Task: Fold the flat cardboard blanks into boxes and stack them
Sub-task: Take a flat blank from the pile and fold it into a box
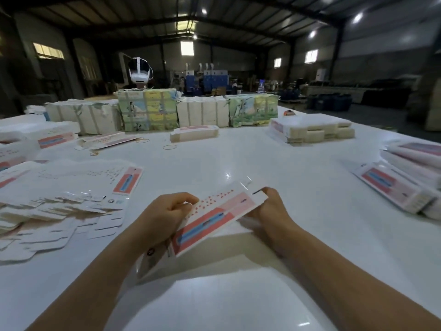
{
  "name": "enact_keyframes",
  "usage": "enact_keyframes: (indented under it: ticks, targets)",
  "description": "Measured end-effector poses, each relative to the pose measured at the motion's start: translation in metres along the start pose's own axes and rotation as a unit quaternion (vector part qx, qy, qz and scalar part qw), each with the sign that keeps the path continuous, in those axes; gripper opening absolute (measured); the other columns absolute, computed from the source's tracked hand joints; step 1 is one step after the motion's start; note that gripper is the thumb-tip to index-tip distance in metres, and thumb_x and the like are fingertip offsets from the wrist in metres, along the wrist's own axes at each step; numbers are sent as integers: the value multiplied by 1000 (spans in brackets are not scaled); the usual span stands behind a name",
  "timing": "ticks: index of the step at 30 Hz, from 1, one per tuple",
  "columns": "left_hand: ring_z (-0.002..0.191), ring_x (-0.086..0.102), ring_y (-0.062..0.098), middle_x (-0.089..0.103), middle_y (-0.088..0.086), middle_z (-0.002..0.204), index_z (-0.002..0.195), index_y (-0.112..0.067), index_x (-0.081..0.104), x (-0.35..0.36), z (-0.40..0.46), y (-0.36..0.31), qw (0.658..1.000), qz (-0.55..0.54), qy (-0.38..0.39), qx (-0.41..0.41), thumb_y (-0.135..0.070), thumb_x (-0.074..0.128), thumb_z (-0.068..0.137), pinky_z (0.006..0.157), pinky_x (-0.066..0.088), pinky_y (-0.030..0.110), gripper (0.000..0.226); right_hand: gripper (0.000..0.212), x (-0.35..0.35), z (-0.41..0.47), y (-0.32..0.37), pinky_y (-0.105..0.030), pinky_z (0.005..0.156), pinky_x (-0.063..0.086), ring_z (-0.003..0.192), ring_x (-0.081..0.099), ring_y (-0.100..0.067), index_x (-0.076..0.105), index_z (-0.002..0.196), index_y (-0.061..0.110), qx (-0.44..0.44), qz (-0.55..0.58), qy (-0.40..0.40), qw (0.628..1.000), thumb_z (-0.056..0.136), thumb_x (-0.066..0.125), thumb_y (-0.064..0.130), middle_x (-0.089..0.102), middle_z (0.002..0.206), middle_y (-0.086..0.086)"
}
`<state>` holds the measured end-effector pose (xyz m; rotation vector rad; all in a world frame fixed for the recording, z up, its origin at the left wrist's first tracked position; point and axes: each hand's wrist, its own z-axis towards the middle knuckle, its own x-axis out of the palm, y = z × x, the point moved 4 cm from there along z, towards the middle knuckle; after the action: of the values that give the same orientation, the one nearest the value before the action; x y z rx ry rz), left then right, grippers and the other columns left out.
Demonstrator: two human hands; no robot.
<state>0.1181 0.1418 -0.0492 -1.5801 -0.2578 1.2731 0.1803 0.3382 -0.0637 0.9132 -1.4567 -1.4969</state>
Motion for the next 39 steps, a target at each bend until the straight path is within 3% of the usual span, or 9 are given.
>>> enact_keyframes:
  ticks: [3,6,9,13,17,20,25,32,39]
  targets:
    - [73,68,7,64,-19,86,97,-36,59,-5,0,-1,998,41,-35,33,-23,46,98,55,49,12,18,37,-4,-1,7,-48,60,59,86,70,-37,65,99,7,144,243,30,959,99,39,34,71,96,-18]
    - [78,65,9,60,-18,95,112,-31,59,-7,-3,-1,987,133,-69,53,-28,45,98,63,52,15,20,29,-2,-6,13,-42,56,59,82,71,-33,60,99,4,133,186,103,968,97,47,29,73,86,-15]
    - [109,49,10,50,-6,129,139,-28,41,3,-3,-9,898,415,-88,118,-58,37,91,91,43,29,57,11,2,-5,8,-34,58,57,77,72,-27,56,102,-1,72,106,83,988,94,50,5,74,80,-11]
    - [120,31,14,32,-8,139,149,-26,14,32,1,-16,909,382,-83,141,-85,40,66,104,31,34,105,14,7,-5,8,-35,61,57,82,71,-29,60,102,4,53,145,101,983,94,50,9,74,88,-14]
    - [106,37,10,43,-5,127,143,-23,26,30,2,-20,915,311,-165,197,-72,56,69,93,37,27,94,36,8,-9,14,-35,65,57,91,70,-31,56,117,3,68,239,199,948,82,58,15,70,103,-21]
    - [95,46,13,52,-1,117,136,-18,39,26,-5,-25,899,314,-192,236,-71,56,63,85,39,28,91,46,10,-9,15,-36,69,58,97,67,-35,52,121,-1,57,240,250,936,76,63,2,67,108,-24]
    - [94,53,19,56,2,116,134,-14,44,28,-8,-29,875,381,-165,249,-73,56,63,86,45,35,93,38,7,-9,10,-35,60,59,93,68,-36,69,107,9,58,116,229,965,69,69,3,69,104,-21]
    - [100,48,16,46,-5,119,136,-23,30,29,-10,-29,855,464,-122,198,-78,52,69,88,44,29,90,26,8,-10,5,-23,41,44,60,64,-18,76,89,13,23,-60,174,983,64,67,13,72,83,-13]
    - [85,59,14,58,-9,110,118,-28,41,20,-12,-35,875,425,-140,184,-73,58,71,72,53,27,67,30,7,-6,2,-22,39,41,46,55,-17,77,80,12,44,-34,166,985,79,52,-5,65,64,-14]
